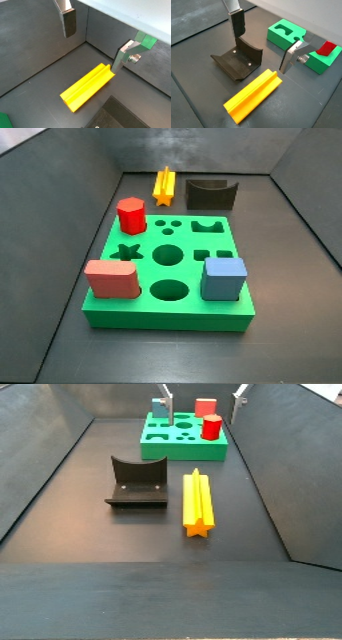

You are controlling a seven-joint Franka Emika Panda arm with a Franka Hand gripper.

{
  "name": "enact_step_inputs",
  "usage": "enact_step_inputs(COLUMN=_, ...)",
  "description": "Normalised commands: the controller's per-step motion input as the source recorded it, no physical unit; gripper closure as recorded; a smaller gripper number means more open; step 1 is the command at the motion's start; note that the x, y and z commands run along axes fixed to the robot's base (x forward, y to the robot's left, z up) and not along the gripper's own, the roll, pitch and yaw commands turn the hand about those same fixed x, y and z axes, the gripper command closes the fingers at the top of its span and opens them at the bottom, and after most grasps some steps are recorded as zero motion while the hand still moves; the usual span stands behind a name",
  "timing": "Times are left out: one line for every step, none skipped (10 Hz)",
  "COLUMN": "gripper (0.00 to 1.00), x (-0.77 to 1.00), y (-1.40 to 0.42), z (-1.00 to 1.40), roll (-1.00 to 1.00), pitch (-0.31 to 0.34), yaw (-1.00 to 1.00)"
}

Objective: Pick up the star object. Move up. Place the star object on the fixture. Regrasp the star object. Move to above the board. Insert the star object.
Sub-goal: Pick up the star object.

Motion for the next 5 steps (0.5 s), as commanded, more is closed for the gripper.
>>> enact_step_inputs(gripper=0.00, x=-0.03, y=-0.17, z=-0.37, roll=0.05, pitch=-0.089, yaw=0.00)
enact_step_inputs(gripper=0.00, x=0.02, y=-0.53, z=-0.84, roll=0.14, pitch=-0.181, yaw=0.00)
enact_step_inputs(gripper=0.00, x=0.05, y=-0.53, z=-0.88, roll=0.12, pitch=-0.176, yaw=0.00)
enact_step_inputs(gripper=0.00, x=0.04, y=-0.50, z=-0.88, roll=0.13, pitch=-0.170, yaw=0.00)
enact_step_inputs(gripper=0.00, x=0.04, y=-0.35, z=-0.88, roll=0.15, pitch=-0.157, yaw=0.00)
